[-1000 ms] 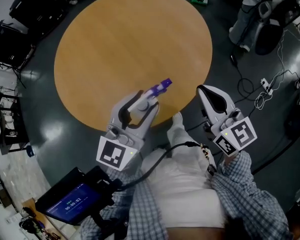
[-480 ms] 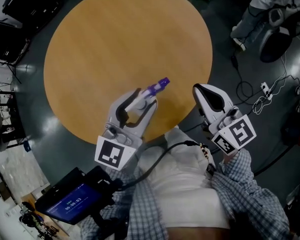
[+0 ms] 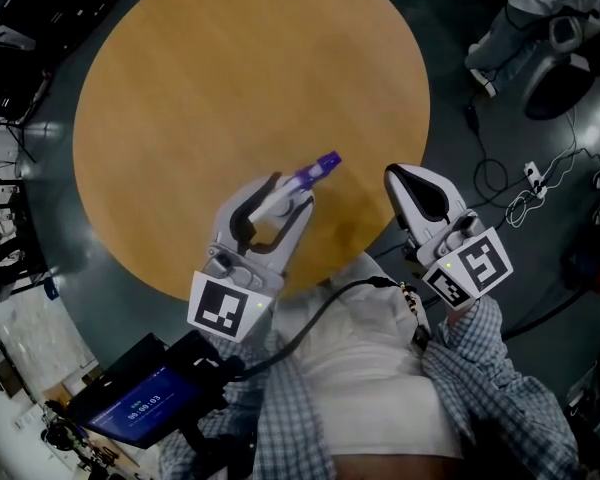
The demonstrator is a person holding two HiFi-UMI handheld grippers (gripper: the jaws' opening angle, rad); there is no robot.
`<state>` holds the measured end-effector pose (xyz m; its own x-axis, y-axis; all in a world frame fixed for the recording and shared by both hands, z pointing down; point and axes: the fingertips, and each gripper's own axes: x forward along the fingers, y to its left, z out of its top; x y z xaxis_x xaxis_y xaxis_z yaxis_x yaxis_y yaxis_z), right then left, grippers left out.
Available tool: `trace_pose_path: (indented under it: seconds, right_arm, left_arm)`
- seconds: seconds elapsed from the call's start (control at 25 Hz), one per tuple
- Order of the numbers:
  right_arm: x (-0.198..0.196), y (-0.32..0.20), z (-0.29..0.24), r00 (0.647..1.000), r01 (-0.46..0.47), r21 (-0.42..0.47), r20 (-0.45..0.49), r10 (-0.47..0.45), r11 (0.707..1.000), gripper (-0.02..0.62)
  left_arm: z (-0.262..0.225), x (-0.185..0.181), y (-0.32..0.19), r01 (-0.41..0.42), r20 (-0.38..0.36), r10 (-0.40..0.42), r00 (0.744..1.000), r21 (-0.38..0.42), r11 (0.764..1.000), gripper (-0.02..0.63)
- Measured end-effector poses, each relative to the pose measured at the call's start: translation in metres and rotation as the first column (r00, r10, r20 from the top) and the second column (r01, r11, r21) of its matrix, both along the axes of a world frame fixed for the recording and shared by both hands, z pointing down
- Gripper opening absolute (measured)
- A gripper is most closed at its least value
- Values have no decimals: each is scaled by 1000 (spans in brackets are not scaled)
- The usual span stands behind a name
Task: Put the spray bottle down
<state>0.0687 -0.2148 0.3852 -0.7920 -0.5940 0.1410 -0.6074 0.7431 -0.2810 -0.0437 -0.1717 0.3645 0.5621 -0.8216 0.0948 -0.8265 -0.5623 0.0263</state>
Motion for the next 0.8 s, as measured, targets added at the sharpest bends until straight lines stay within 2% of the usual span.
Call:
trace_pose_path:
  seconds: [0.2, 0.4, 0.8]
  right_arm:
    - [-3, -2, 2, 1000, 1, 0, -2, -1, 1000, 5]
    - [-6, -5, 5, 1000, 11, 1, -2, -11, 1000, 5]
    - [4, -4, 15, 1000, 1, -27, -15, -2, 1000, 5]
  left_arm:
    - [1, 3, 5, -28, 16, 27, 999, 14, 1000, 184]
    - [0, 7, 6, -65, 1, 65, 998, 26, 998, 186]
    - [7, 1, 3, -42, -54, 42, 998, -6, 999, 186]
